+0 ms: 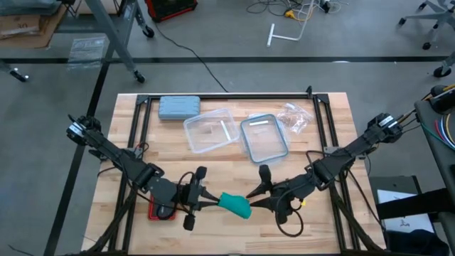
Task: Roll bandage
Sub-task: Roll the blue bandage
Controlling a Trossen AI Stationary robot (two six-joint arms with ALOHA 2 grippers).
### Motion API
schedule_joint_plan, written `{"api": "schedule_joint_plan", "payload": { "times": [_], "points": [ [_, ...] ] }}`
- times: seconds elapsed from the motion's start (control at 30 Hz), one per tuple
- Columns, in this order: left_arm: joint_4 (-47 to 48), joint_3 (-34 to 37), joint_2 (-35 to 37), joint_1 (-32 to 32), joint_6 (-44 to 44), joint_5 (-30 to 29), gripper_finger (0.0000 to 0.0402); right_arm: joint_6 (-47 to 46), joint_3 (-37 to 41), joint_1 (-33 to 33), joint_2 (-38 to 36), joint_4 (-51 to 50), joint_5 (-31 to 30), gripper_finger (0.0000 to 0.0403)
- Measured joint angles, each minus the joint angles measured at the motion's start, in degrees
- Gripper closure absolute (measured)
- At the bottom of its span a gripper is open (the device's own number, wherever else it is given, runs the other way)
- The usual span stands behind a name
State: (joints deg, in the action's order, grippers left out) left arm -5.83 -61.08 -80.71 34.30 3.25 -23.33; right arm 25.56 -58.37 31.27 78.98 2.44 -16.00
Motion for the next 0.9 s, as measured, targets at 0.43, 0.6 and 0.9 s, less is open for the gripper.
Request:
{"api": "schedule_joint_plan", "payload": {
  "times": [0.43,0.6,0.9],
  "points": [
    [6.6,0.0,0.0,-0.6,8.2,-1.7,0.0398,-3.1,0.0,0.0,-0.1,0.0,3.0,0.0271],
    [5.4,0.0,0.0,-0.6,8.1,-1.7,0.0398,-3.0,0.0,0.0,-0.1,0.7,3.0,0.0277],
    [3.8,0.0,0.0,-0.7,8.0,-1.7,0.0398,-2.5,0.0,-1.1,0.7,4.1,2.1,0.0291]
  ]
}}
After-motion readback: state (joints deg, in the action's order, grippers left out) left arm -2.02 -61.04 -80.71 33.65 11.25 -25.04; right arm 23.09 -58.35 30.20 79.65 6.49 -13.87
